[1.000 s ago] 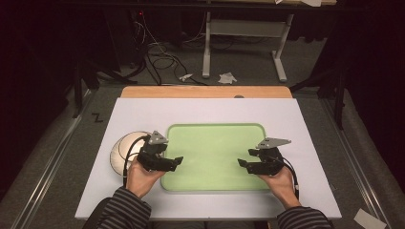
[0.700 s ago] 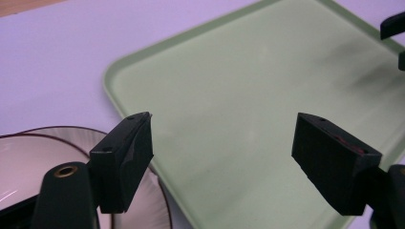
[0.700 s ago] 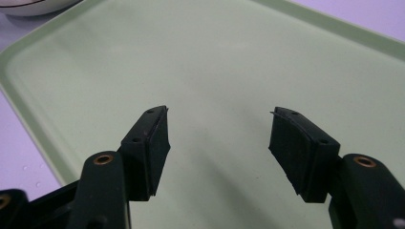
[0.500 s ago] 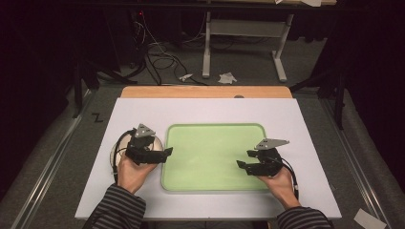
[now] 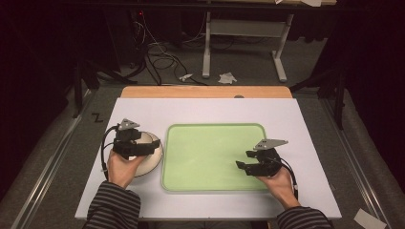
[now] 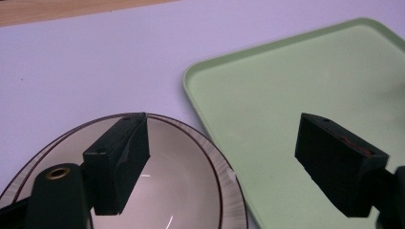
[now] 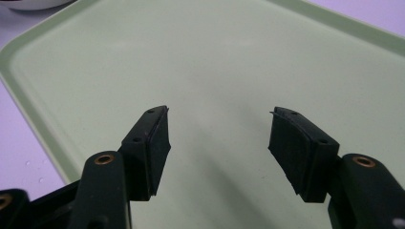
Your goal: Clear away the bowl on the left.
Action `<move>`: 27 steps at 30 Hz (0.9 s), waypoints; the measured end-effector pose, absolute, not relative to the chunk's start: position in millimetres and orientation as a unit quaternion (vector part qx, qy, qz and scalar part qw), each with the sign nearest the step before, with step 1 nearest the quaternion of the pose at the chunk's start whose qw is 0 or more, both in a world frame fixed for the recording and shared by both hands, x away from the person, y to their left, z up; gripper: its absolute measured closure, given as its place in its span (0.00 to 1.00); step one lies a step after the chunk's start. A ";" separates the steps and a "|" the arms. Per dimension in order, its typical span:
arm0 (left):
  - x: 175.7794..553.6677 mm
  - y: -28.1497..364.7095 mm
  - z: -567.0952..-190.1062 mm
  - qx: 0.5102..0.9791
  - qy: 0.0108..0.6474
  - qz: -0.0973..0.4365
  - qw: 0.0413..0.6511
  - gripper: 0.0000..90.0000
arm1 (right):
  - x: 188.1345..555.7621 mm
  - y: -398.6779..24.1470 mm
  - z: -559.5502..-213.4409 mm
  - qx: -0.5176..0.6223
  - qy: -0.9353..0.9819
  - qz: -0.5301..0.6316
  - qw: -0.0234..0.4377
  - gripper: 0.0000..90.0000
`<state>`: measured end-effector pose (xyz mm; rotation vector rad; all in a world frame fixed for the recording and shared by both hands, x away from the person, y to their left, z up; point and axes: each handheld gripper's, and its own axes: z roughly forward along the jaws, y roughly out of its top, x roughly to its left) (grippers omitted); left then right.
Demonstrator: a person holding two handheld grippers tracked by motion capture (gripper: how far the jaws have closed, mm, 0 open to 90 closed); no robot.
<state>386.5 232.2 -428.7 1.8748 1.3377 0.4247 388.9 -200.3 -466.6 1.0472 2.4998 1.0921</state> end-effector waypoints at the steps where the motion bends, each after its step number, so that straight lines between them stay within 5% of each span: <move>1: 387.0 237.4 -429.0 0.730 0.534 0.169 0.392 0.21 | 389.3 -200.5 -466.7 0.356 0.850 0.372 0.109 0.45; 19: 389.7 275.5 -438.9 0.684 0.605 0.184 0.363 0.27 | 390.3 -193.5 -468.6 0.358 0.853 0.365 0.106 0.46; 27: 394.5 287.4 -450.5 0.680 0.639 0.201 0.298 0.35 | 385.4 -191.7 -465.7 0.339 0.856 0.375 0.106 0.46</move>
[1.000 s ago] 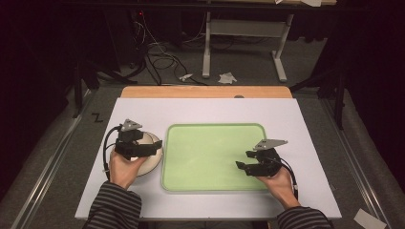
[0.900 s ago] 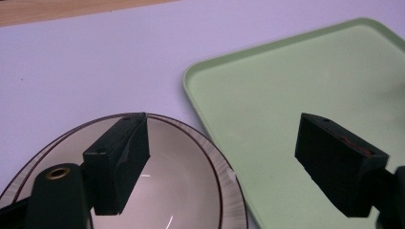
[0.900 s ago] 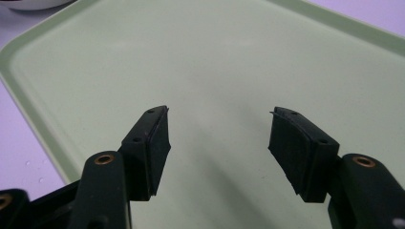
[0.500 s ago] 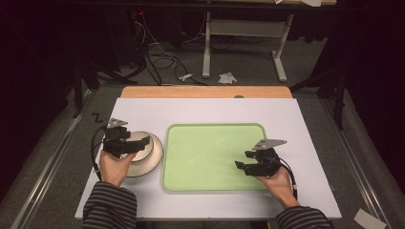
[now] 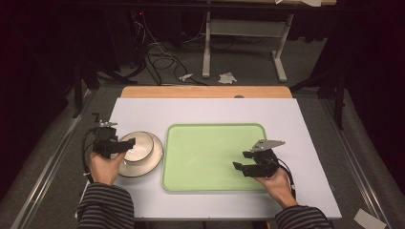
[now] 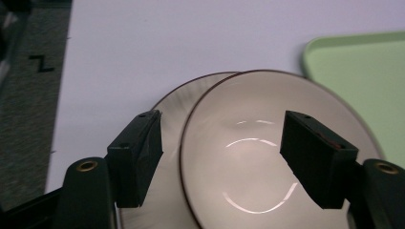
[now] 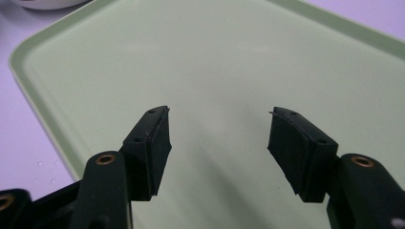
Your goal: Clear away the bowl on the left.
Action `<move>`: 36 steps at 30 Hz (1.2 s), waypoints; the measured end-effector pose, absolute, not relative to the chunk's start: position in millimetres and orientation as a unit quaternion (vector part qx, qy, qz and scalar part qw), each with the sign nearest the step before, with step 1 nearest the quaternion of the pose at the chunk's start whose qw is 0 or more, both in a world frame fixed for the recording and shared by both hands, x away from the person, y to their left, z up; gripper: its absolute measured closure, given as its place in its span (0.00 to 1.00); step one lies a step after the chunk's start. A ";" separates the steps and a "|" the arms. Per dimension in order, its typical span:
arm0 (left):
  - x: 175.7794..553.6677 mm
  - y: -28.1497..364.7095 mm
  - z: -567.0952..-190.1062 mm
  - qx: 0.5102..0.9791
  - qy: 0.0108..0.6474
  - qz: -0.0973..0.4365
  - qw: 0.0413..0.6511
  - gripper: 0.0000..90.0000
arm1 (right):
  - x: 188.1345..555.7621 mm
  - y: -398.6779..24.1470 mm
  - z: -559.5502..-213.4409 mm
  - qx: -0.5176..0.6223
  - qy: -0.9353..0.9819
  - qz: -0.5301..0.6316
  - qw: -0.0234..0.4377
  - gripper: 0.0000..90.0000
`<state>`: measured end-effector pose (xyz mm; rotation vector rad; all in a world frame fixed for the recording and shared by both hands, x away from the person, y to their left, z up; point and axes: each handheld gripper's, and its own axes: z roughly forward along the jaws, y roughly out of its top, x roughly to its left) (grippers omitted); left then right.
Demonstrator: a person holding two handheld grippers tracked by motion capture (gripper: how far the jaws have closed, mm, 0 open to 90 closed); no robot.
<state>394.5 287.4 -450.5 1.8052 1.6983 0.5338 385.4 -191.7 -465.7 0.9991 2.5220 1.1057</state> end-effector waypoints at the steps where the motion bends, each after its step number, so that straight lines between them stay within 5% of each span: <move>1: 394.5 287.4 -450.5 0.680 0.639 0.201 0.298 0.36 | 385.4 -191.7 -465.7 0.339 0.856 0.375 0.106 0.46; 13: 400.2 291.4 -460.1 0.687 0.641 0.171 0.295 0.53 | 384.6 -190.5 -466.5 0.329 0.861 0.373 0.106 0.46; 27: 405.5 294.0 -468.2 0.687 0.660 0.134 0.275 0.60 | 384.7 -189.8 -467.4 0.328 0.863 0.370 0.106 0.46; 36: 410.4 296.4 -479.1 0.693 0.664 0.110 0.257 0.73 | 385.6 -189.4 -468.4 0.326 0.864 0.367 0.108 0.46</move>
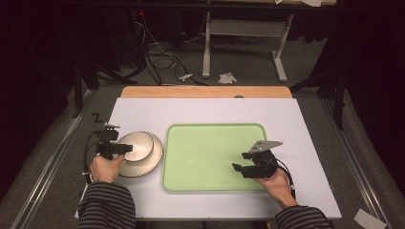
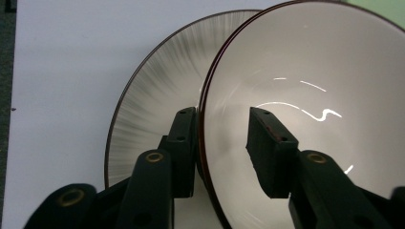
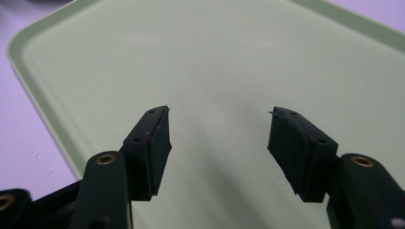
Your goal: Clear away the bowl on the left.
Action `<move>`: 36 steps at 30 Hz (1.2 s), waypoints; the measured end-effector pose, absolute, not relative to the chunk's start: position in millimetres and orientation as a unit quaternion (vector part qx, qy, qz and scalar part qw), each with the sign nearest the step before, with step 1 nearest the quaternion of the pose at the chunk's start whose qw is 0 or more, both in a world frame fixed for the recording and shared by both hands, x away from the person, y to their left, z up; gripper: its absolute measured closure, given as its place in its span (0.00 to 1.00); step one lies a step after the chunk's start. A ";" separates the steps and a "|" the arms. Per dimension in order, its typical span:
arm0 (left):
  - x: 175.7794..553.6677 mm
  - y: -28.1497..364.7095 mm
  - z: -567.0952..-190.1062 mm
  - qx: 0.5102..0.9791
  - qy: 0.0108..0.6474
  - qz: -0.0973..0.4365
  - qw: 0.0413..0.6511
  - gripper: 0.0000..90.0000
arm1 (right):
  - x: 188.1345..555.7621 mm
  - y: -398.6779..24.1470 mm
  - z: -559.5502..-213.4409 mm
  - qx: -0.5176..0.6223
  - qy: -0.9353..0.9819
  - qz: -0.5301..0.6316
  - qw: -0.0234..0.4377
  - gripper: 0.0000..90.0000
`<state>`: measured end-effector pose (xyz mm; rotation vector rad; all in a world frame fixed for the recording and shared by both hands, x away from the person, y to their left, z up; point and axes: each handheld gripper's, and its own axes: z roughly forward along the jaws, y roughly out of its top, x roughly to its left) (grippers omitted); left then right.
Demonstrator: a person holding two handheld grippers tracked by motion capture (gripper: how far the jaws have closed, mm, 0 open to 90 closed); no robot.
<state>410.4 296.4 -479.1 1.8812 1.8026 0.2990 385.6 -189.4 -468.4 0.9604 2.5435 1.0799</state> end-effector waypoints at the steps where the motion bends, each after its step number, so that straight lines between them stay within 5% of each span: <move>1: 410.5 297.0 -479.6 0.692 0.667 0.106 0.255 0.75 | 385.0 -188.9 -468.3 0.327 0.864 0.368 0.108 0.46; 15: 411.7 309.7 -482.8 0.668 0.681 0.068 0.293 0.91 | 385.2 -187.7 -470.1 0.327 0.867 0.361 0.107 0.46; 36: 406.3 302.3 -462.3 0.672 0.650 0.092 0.343 0.91 | 385.2 -188.9 -469.2 0.333 0.865 0.357 0.114 0.46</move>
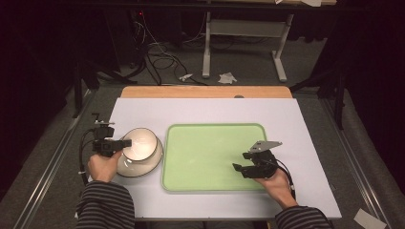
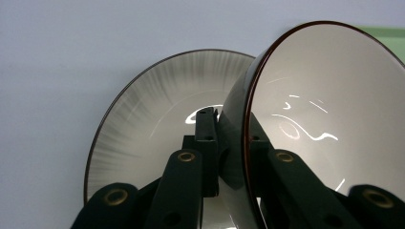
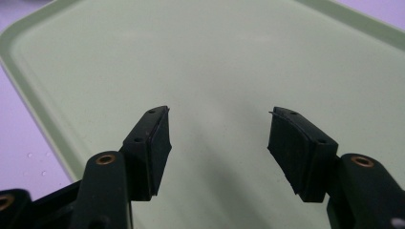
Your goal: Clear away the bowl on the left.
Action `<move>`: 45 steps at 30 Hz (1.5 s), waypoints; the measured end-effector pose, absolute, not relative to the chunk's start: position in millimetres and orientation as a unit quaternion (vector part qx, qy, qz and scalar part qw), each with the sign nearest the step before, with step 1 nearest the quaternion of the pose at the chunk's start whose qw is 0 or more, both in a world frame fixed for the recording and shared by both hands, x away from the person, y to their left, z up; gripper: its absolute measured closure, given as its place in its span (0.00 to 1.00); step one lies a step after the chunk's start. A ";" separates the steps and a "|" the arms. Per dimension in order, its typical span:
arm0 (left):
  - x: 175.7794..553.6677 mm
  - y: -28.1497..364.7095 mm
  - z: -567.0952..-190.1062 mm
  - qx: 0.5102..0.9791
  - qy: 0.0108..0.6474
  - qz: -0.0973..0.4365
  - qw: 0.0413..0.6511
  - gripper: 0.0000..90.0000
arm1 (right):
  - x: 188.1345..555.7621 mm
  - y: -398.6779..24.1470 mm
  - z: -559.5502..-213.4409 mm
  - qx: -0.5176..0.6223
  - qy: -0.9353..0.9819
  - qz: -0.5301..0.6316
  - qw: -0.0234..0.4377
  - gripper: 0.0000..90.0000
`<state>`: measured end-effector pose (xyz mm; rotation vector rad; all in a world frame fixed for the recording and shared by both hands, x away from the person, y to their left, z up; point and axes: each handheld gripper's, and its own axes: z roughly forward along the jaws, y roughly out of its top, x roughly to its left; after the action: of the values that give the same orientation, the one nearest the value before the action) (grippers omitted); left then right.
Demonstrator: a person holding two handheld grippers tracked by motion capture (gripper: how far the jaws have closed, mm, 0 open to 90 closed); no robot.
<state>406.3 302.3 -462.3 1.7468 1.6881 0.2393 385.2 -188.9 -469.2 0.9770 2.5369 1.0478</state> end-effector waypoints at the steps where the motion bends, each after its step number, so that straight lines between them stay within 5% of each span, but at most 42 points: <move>1: 405.6 301.5 -460.8 0.673 0.646 0.092 0.347 0.91 | 385.2 -188.9 -469.2 0.333 0.865 0.357 0.114 0.46; 45: 414.0 216.9 -430.9 0.777 0.502 0.056 0.375 0.91 | 376.7 -204.5 -464.1 0.364 0.848 0.363 0.128 0.47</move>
<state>414.0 216.9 -430.9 1.9896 1.2854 0.1438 376.7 -204.5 -464.1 1.0576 2.4680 1.0553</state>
